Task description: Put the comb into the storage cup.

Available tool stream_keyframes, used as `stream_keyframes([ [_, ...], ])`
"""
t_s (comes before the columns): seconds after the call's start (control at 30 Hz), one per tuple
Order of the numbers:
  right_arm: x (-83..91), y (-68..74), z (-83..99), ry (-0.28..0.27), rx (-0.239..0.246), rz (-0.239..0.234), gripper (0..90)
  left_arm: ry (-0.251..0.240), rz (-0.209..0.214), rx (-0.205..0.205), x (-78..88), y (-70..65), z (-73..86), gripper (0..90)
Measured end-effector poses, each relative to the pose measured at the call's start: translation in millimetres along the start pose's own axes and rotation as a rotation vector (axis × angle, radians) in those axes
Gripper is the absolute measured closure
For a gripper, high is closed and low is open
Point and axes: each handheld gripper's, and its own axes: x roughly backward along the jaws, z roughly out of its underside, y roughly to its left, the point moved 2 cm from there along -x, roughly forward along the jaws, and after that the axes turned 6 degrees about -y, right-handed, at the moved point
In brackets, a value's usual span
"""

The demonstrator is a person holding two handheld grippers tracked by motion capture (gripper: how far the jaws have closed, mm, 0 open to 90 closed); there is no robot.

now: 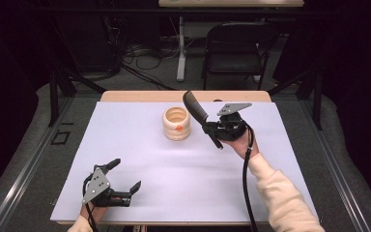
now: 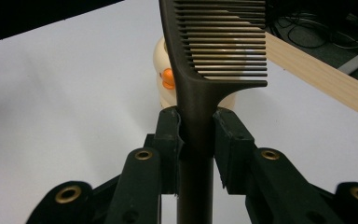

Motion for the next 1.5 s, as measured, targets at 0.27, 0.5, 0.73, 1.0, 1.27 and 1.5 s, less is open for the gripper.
stream_keyframes([
  [0.27, -6.7, 2.6, -7.5, -0.011, 0.006, -0.012, 72.4, -0.003, 0.002, 0.002, -0.4, 0.2, -0.2, 0.0],
  [0.5, -9.3, 3.1, -12.5, -0.023, 0.006, -0.012, 72.4, -0.001, 0.001, 0.002, -0.5, 0.4, 0.0, 0.0],
  [0.73, -12.8, 3.8, -17.8, -0.04, 0.003, -0.014, 72.5, 0.0, 0.001, 0.004, -0.9, 1.0, 0.5, 0.0],
  [1.0, -14.8, 3.7, -24.2, -0.059, 0.006, -0.013, 72.5, 0.001, 0.002, 0.004, -0.5, 0.9, 0.5, 0.0],
  [1.27, -15.0, 4.7, -31.8, -0.073, 0.013, -0.011, 72.4, -0.003, 0.003, 0.001, -0.4, 0.2, -0.1, 0.0],
  [1.5, -16.0, 5.3, -40.4, -0.088, 0.019, -0.009, 72.4, -0.002, 0.004, 0.001, -0.7, 0.0, -0.1, 0.0],
])
